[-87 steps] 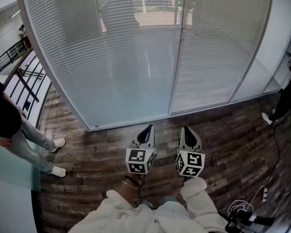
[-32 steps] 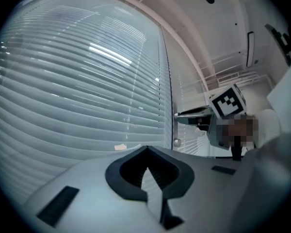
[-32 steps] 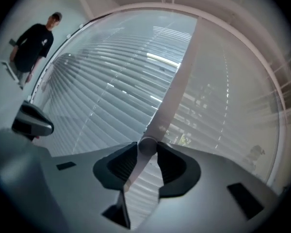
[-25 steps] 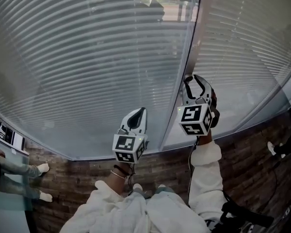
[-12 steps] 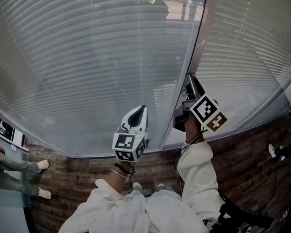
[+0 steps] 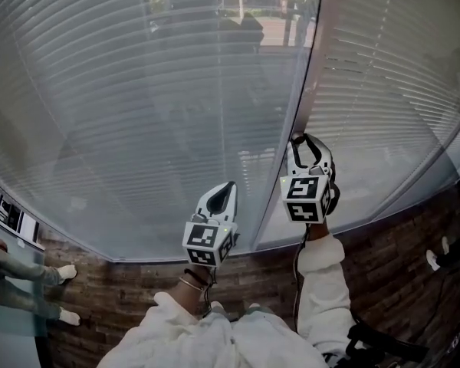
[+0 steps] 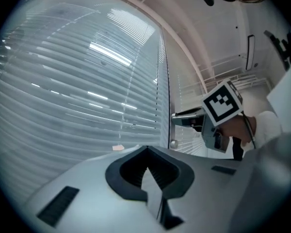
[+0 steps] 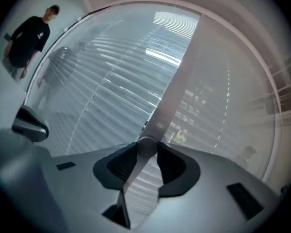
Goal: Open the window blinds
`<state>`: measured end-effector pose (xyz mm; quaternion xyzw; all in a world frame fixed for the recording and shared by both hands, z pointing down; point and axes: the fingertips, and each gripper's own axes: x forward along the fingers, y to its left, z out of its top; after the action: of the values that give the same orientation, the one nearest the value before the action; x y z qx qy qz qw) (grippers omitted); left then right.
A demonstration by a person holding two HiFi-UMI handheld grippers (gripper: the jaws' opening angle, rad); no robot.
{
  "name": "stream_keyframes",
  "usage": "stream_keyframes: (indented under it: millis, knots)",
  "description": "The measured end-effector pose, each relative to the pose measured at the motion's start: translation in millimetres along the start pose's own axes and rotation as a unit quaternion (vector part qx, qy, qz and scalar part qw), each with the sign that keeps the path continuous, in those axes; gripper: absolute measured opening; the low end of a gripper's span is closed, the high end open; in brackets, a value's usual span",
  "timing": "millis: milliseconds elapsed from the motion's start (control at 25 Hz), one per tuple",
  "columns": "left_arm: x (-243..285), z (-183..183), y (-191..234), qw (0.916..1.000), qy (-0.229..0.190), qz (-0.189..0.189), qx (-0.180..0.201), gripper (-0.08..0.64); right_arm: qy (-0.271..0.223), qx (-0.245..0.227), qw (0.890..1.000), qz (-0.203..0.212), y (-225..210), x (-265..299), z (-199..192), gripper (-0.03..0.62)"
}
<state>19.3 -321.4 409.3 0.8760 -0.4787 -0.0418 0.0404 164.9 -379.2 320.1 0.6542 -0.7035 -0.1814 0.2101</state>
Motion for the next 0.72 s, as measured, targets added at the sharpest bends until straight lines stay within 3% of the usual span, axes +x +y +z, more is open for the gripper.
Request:
stream_keyframes:
  millis: [80,120,200,280,360,400,440,480,520,600,640,720]
  knots:
    - [-0.1,-0.9,-0.2,1.0000,-0.001,-0.001,0.001,-0.003,0.000,-0.009,1.000,-0.011,-0.2,1.1,-0.2,0.135]
    - [-0.3,-1.2,0.5,1.0000,-0.001,0.001,0.000,-0.003,-0.005,0.010,1.000,-0.011,-0.4,1.8,-0.5,0.133]
    - [-0.8,-1.2,2.8,1.0000,-0.003,0.006,-0.001,-0.003,-0.024,0.109,0.994,0.003,-2.0,3.5,-2.0,0.131]
    - [-1.6,-0.1,5.5,0.9999,-0.003,0.012,-0.003,-0.003,-0.045,0.252,0.966,0.025,-5.9,4.3,-5.1,0.130]
    - [-2.5,0.3,7.7,0.9998,-0.002,0.017,-0.005,-0.003,-0.060,0.370,0.926,0.040,-9.2,4.5,-6.7,0.130]
    - [-3.0,0.7,8.8,0.9998,-0.001,0.019,-0.006,-0.003,-0.065,0.405,0.911,0.043,-9.9,4.7,-6.7,0.130]
    - [-3.4,0.1,9.7,0.9998,0.000,0.021,-0.006,-0.003,-0.068,0.419,0.904,0.043,-10.0,5.0,-6.5,0.130]
    - [-3.6,-1.4,10.1,0.9998,0.000,0.020,-0.007,-0.003,-0.068,0.408,0.909,0.041,-9.7,5.3,-6.3,0.130]
    - [-3.7,-3.1,9.9,0.9998,0.000,0.019,-0.006,-0.003,-0.066,0.371,0.926,0.036,-9.0,5.2,-6.1,0.130]
    - [-3.6,-4.8,9.7,0.9998,-0.001,0.017,-0.006,-0.003,-0.059,0.242,0.968,0.022,-7.1,3.3,-4.2,0.132]
    - [-3.7,-4.6,10.2,0.9998,-0.001,0.017,-0.006,-0.003,-0.057,0.176,0.983,0.017,-5.9,1.9,-2.1,0.132]
    - [-3.4,-3.7,12.1,0.9998,-0.003,0.019,-0.007,-0.003,-0.056,0.077,0.995,0.019,-2.3,0.6,2.7,0.133]
